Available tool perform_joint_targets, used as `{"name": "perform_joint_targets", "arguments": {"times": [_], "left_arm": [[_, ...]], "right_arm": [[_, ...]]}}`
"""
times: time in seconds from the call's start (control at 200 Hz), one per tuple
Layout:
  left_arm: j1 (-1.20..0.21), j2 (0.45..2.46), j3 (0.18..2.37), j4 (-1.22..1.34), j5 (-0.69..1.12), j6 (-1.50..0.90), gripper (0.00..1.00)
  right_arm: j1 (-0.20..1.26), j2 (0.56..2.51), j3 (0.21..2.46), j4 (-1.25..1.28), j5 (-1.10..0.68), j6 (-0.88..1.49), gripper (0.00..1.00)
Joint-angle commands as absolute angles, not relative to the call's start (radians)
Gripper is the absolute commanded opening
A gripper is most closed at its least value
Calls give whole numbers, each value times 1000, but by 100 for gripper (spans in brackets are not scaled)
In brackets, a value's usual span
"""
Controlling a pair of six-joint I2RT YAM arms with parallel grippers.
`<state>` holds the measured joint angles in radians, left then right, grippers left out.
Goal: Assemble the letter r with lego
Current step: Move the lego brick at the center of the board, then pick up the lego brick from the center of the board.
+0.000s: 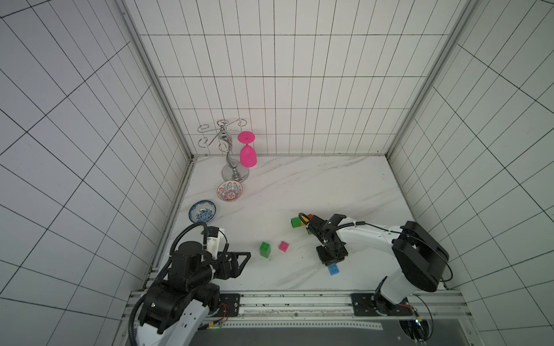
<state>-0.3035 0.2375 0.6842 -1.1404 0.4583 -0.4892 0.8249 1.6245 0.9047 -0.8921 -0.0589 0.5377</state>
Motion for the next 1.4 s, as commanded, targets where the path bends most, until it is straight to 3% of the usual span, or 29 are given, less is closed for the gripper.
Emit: {"name": "perform_joint_targets", "arguments": {"times": [0.0, 0.09, 0.25, 0.38, 0.475, 0.605, 0.78, 1.059, 1.394], "left_arm": [[-299, 247, 689, -1121, 460, -479, 97], [-299, 249, 695, -1124, 455, -476, 97], [-299, 256, 714, -1140, 447, -460, 97], [-299, 265, 726, -1152, 442, -445, 97], [-300, 266, 724, -1152, 442, -444, 97], [-299, 263, 715, -1137, 449, -454, 97], [-299, 261, 713, -1130, 454, -463, 97], [-299, 247, 703, -1136, 448, -466, 97], [-299, 241, 698, -1117, 463, -469, 97]], "right_arm": [[817, 1678, 992, -865, -31, 558, 0], [817, 1735, 1061, -871, -33, 550, 0], [817, 1805, 1126, -871, -58, 541, 27], [818, 1773, 1128, -881, -53, 557, 59], [818, 1719, 1113, -893, -43, 574, 65], [818, 1674, 1095, -895, -49, 582, 64], [825, 1687, 1080, -891, -69, 581, 55], [856, 1707, 1049, -885, -64, 608, 54], [857, 1743, 1042, -872, -60, 601, 30]]}}
